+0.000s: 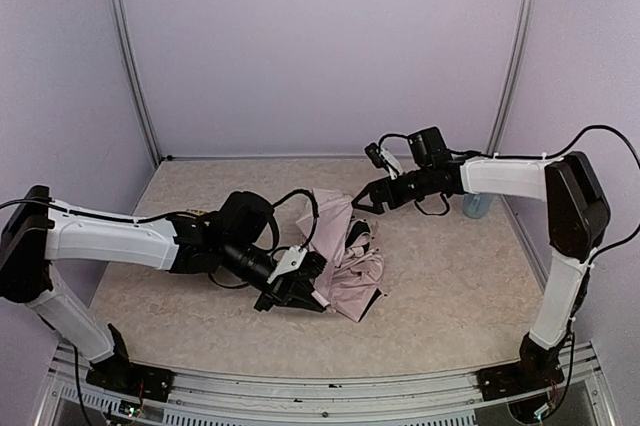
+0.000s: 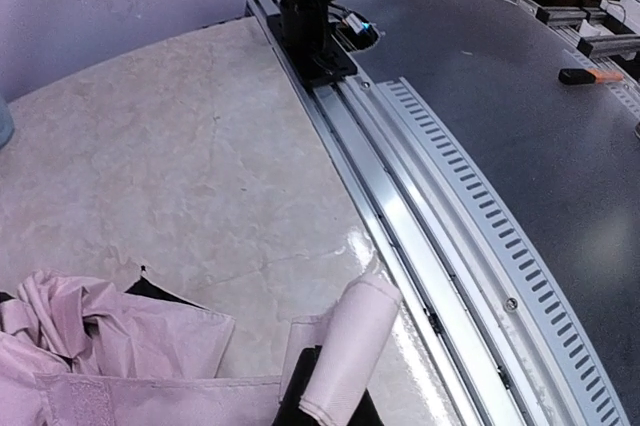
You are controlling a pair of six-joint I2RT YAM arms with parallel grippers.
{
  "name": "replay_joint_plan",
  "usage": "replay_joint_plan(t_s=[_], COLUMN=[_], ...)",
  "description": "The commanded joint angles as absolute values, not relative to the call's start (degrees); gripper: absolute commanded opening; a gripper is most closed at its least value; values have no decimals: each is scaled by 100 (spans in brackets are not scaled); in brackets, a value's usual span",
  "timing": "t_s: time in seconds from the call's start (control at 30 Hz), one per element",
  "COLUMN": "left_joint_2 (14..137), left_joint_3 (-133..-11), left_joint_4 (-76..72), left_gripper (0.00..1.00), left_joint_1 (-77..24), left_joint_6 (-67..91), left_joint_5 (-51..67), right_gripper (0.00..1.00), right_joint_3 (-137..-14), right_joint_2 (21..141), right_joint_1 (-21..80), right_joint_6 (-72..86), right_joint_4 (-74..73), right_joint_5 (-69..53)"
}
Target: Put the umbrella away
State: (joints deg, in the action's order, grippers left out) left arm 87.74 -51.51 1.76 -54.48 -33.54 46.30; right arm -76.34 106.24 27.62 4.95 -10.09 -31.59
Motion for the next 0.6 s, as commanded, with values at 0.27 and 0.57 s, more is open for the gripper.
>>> replay_joint_plan(t_s=[0.27, 0.57], left_joint_2=[9713, 10109], left_joint_3=[-5392, -5497], left_joint_4=[1322, 1586], left_gripper=[0, 0], left_joint_1=[-5584, -5625], left_joint_6=[-3757, -3805], left_joint_5=[4420, 4276], right_gripper=[85, 86], right_joint_3=[-6803, -6742], right_joint_2=[11392, 11064], right_joint_1=[2942, 2953], right_joint_6=[2018, 1348], right_joint_4=[-222, -366], right_joint_5=[-4369, -4980])
